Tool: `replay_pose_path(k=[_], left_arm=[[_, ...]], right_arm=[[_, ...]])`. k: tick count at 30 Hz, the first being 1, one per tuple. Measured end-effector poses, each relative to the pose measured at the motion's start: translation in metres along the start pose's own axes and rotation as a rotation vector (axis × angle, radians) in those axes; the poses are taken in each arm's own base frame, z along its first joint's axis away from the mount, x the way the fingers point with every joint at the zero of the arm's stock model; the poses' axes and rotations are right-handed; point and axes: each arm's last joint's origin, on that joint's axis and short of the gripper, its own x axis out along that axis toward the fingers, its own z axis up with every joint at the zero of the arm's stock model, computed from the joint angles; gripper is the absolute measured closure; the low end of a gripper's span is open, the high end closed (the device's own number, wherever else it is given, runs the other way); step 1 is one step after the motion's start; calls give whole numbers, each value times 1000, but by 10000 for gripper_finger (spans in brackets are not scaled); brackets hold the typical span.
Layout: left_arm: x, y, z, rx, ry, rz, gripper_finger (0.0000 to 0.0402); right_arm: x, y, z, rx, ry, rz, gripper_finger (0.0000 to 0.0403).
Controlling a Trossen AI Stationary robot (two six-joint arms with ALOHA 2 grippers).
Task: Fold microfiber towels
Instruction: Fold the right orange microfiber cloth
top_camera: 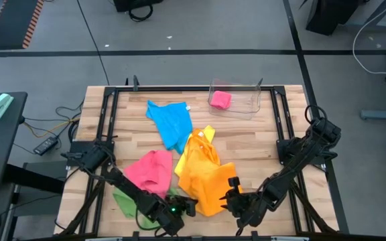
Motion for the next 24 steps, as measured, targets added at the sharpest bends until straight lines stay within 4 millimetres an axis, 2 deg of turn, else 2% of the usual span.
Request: replay_pose_path(k=[5,14,20,24], left_arm=[[0,5,-1,-84,-12,20,264],[0,13,-6,-245,-39,41,391],[-7,27,-14,-381,-92,51,372],[-8,40,-23,-460,-111,64,382]], right_arm=[[0,0,1,15,-7,1,276],[0,0,1,30,-14,-4,276],[0,0,2,32,-17,-2,276],[0,0,2,35,-21,-1,277]])
